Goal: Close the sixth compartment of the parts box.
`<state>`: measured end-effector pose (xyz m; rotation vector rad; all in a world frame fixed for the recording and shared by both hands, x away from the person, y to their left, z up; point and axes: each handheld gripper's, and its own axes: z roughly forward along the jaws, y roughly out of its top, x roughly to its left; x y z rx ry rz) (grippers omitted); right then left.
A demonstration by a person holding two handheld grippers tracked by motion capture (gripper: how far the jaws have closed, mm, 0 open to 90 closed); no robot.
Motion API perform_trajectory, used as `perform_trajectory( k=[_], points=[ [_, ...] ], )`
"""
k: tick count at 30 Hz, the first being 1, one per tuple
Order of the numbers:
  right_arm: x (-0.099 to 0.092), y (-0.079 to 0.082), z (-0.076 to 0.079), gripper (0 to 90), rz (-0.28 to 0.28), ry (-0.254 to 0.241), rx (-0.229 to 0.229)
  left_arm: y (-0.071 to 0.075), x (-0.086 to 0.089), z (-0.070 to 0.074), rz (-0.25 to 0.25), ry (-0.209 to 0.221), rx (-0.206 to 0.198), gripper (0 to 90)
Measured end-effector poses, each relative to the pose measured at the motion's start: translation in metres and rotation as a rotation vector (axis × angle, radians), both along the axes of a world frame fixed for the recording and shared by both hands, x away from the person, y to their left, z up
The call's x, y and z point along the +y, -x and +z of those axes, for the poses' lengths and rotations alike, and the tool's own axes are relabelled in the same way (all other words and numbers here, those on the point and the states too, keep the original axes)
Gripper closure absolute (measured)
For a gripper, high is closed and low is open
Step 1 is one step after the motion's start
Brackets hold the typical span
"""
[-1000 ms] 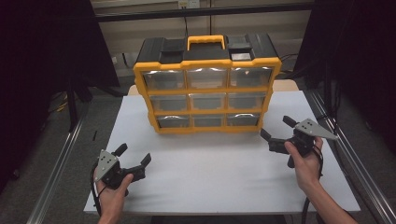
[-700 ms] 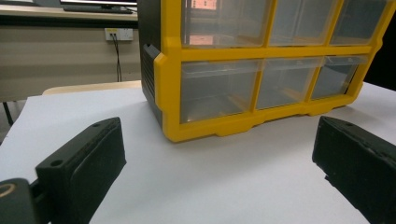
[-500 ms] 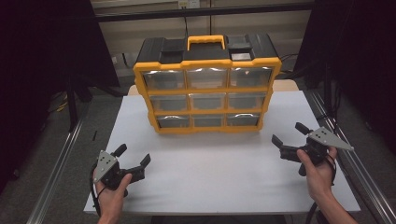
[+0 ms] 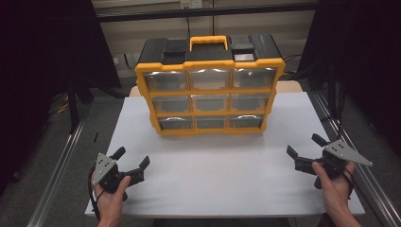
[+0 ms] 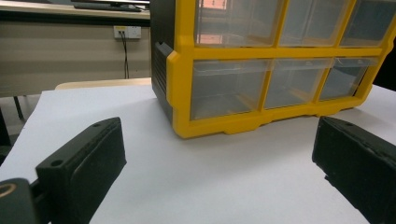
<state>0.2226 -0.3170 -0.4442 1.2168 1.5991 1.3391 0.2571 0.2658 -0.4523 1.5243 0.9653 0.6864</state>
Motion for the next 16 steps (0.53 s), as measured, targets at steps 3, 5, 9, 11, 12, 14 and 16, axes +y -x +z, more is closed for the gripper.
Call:
perform_trajectory(
  k=[3,5,9,11,12,14,16],
  points=[
    [-0.002,0.006,-0.004,0.5,-0.014,0.011,0.010,0.001,0.000,0.001,0.015,0.005,-0.006,2.8],
    [-0.003,0.008,-0.005,0.5,-0.010,0.010,0.016,0.002,-0.001,0.000,0.007,0.017,-0.002,2.8],
    [-0.005,0.017,-0.010,0.4,-0.017,0.027,0.014,0.002,0.002,0.001,0.004,-0.018,0.001,2.8],
    [-0.004,0.018,-0.012,0.3,-0.012,0.035,0.022,0.002,0.002,0.001,0.009,-0.018,0.002,2.8],
    [-0.003,0.018,-0.011,1.0,-0.020,0.043,0.014,0.002,0.001,0.000,0.000,-0.015,0.000,2.8],
    [-0.003,0.018,-0.011,0.9,-0.015,0.038,0.004,0.002,0.000,0.000,0.000,-0.003,0.000,2.8],
    [-0.003,0.018,-0.011,0.9,-0.023,0.038,0.004,0.002,0.001,0.000,0.004,-0.023,0.009,2.8]
  ],
)
